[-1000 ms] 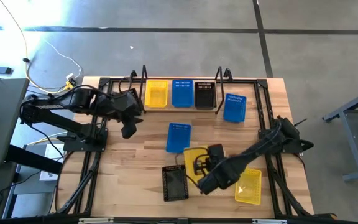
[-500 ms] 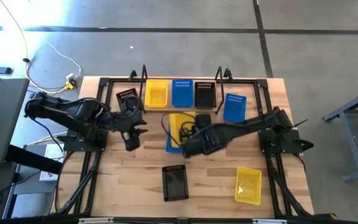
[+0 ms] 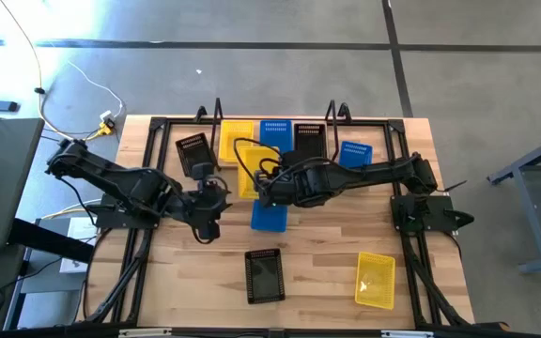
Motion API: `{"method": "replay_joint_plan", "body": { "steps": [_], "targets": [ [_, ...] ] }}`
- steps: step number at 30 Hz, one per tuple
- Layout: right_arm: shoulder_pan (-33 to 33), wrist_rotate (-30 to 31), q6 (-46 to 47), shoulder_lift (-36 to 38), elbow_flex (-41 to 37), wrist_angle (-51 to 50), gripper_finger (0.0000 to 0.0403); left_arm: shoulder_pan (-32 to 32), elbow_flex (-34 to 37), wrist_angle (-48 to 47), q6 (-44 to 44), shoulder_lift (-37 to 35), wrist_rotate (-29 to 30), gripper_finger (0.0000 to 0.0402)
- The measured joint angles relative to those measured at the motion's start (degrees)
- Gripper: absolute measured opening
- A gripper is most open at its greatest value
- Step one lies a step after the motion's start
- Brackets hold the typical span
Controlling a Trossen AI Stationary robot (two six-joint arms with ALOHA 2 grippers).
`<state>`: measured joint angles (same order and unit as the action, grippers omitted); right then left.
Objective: Stack baskets on shelf by color
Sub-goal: Stack the left yellow bin on top of the yellow bin on the shelf
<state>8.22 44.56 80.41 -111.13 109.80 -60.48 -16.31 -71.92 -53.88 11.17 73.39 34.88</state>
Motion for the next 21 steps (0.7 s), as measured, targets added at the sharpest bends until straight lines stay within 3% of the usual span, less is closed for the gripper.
{"method": "replay_joint_plan", "body": {
  "steps": [7,21],
  "targets": [
    [-1.2,-0.2,-3.6,0.0,0.0,4.2,0.0,-1.1,-0.2,2.3,-5.0,4.6,8.1,0.0129],
    [-0.4,-1.5,-6.1,0.0,0.0,6.9,0.0,-0.9,0.0,3.3,-10.9,9.6,6.8,0.0129]
  ]
}}
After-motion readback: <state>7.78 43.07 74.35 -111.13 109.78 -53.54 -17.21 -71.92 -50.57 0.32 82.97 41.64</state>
